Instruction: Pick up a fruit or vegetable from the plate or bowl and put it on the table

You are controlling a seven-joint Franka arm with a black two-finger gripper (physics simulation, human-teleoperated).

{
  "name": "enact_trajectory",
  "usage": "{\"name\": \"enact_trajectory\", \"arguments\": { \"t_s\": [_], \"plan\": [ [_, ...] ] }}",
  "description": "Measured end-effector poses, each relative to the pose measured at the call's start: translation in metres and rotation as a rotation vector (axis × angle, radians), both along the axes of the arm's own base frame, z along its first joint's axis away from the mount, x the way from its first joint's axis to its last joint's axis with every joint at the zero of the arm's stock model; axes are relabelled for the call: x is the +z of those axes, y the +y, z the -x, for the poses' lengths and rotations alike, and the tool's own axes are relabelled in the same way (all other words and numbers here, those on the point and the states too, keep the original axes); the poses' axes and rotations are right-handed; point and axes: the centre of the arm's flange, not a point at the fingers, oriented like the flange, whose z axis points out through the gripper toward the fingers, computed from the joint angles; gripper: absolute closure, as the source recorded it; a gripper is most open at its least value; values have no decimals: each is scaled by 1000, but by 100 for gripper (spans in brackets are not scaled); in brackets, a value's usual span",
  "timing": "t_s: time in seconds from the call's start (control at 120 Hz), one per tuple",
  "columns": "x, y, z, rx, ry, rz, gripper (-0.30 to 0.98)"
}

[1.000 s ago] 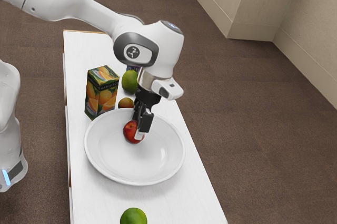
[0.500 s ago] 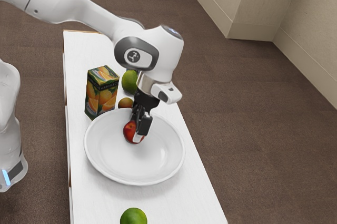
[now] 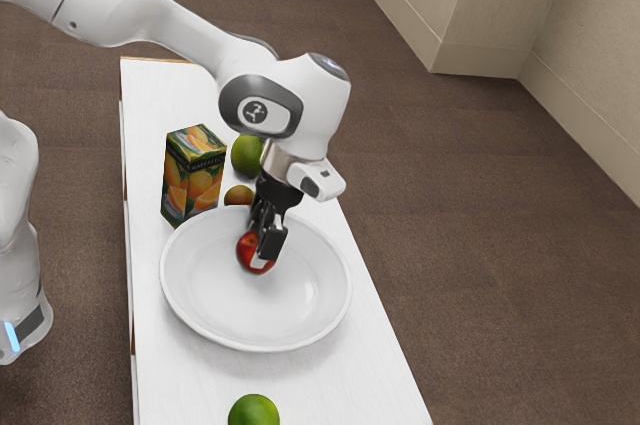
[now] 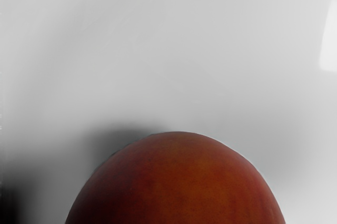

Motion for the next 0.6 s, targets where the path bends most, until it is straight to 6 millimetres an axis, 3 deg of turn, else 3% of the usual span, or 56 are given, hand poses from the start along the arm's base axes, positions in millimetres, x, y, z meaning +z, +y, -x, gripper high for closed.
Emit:
{"name": "enact_trajectory", "arguments": {
  "t_s": [0.142, 0.35, 0.6],
  "plan": [
    [5, 0, -2, -9, -15, -7, 44],
    [16, 0, -4, -17, -44, -12, 51],
    [64, -21, 5, -69, -135, 9, 54]
  ]
}}
